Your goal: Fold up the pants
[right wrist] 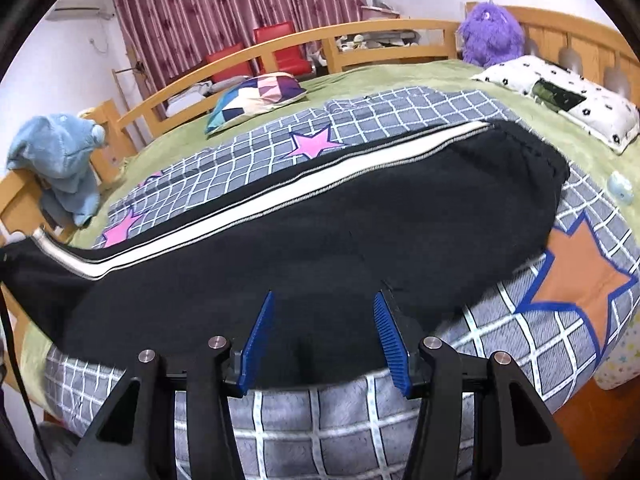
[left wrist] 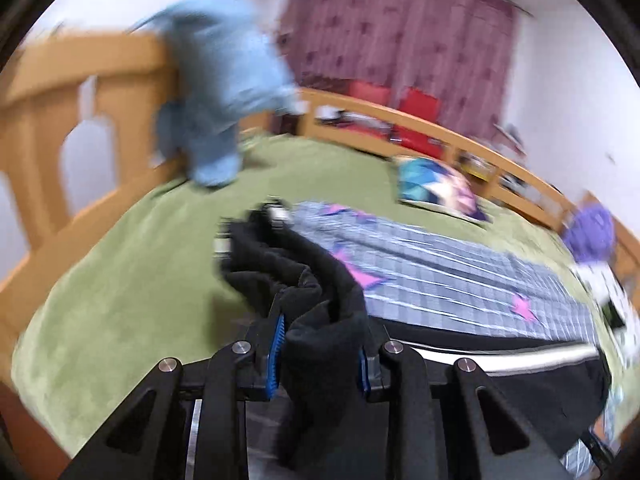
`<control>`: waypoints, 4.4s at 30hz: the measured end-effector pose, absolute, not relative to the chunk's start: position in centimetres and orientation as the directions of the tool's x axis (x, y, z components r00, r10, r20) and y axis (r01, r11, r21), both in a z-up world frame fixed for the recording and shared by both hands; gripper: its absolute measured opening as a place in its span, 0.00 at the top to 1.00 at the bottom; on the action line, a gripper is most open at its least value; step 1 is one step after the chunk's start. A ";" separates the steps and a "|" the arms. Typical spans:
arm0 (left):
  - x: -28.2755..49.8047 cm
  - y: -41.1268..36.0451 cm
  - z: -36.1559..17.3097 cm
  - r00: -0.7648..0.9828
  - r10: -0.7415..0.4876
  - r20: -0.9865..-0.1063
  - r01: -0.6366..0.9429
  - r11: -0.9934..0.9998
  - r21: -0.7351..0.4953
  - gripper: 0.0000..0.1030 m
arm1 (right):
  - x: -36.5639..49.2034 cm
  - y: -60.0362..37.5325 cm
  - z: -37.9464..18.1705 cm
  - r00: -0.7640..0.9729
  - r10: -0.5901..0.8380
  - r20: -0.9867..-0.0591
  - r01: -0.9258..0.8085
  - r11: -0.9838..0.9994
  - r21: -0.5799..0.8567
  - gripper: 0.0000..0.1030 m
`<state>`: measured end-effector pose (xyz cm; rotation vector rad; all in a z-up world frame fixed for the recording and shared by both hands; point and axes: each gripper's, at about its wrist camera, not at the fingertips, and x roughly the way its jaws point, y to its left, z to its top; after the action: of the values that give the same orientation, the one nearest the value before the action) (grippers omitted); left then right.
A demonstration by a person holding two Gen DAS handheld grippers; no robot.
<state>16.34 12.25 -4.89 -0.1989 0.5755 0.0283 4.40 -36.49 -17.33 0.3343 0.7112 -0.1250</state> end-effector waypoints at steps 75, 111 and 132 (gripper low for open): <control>12.5 9.4 -19.0 0.591 -0.438 -0.677 0.020 0.847 -0.531 0.22 | 18.8 -29.3 -20.9 0.610 0.170 -0.774 -0.044 0.982 0.181 0.85; 12.5 -1.4 -19.1 0.571 -0.271 -0.775 0.188 0.962 -0.198 0.22 | 9.7 -27.1 -18.7 0.716 0.186 -0.673 -0.182 0.980 0.078 0.68; 23.0 -3.0 -17.2 0.601 -0.217 -0.769 0.176 0.975 -0.137 0.22 | 21.9 -25.6 -17.9 0.682 0.152 -0.716 -0.382 0.908 -0.171 0.61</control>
<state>23.01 -2.99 -17.20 -0.0486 0.8976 -0.2274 21.90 -25.63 -17.92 -0.3206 0.7660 0.3047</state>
